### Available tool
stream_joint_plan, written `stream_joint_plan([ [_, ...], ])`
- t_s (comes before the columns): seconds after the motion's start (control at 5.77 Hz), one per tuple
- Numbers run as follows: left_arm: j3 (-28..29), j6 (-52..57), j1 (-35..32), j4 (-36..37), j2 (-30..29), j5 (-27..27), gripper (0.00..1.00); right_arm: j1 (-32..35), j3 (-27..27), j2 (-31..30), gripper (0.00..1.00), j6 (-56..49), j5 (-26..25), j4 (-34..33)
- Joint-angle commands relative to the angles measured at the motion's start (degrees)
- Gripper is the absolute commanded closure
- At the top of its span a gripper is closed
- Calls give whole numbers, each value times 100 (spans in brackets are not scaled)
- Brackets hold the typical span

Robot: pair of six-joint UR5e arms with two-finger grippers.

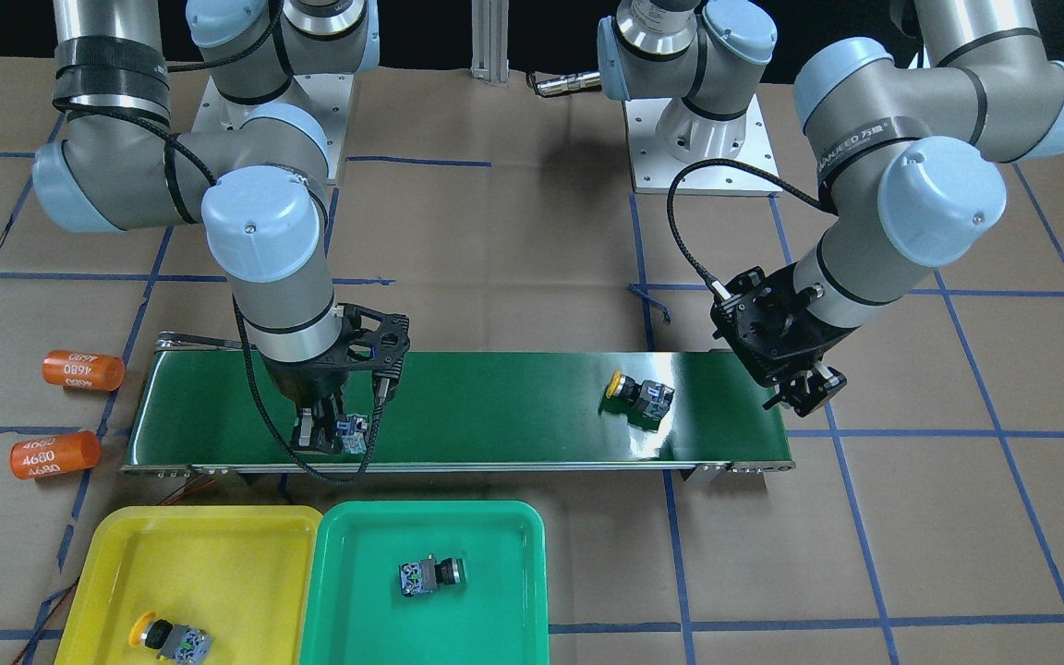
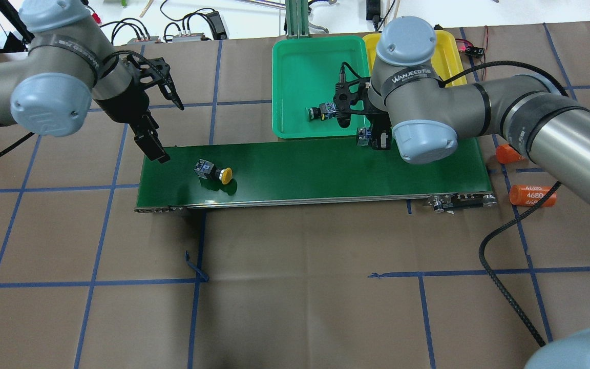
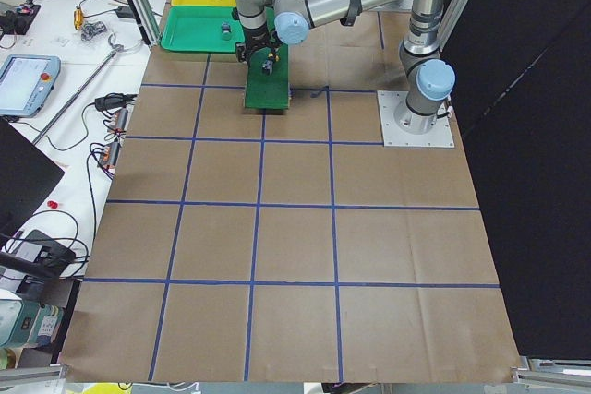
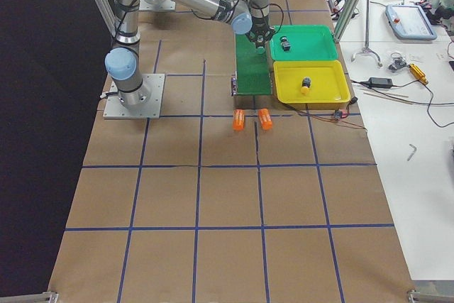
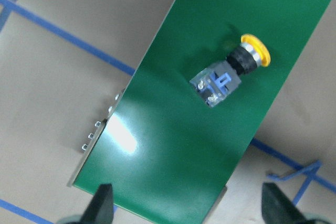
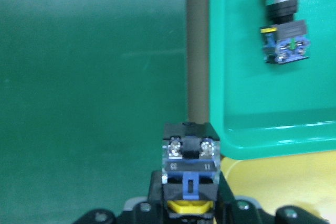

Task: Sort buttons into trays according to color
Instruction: 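Lower the yellow button onto the conveyor and open left gripper while right lifts green button, then place the green button in the green tray while left gripper withdraws upward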

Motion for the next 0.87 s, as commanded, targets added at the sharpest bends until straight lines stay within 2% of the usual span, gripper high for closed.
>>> stream_joint_plan([
  [0.0,282,-2268,-17,-1049,567,4,1,19,-1390,953,88,24,34,-36],
  [0.17,309,-3513,-51,-1159,866,13,1,80,-2295,1718,88,59,60,-36],
  [0.35,388,-4535,-165,-1186,1078,13,1,133,-2974,2308,85,146,69,-45],
  [0.52,624,-5877,-297,-1178,1010,117,1,195,-3260,2627,50,260,496,-45],
  [0.69,826,-6203,-524,-1186,983,223,1,213,-3262,2622,1,418,770,34],
])
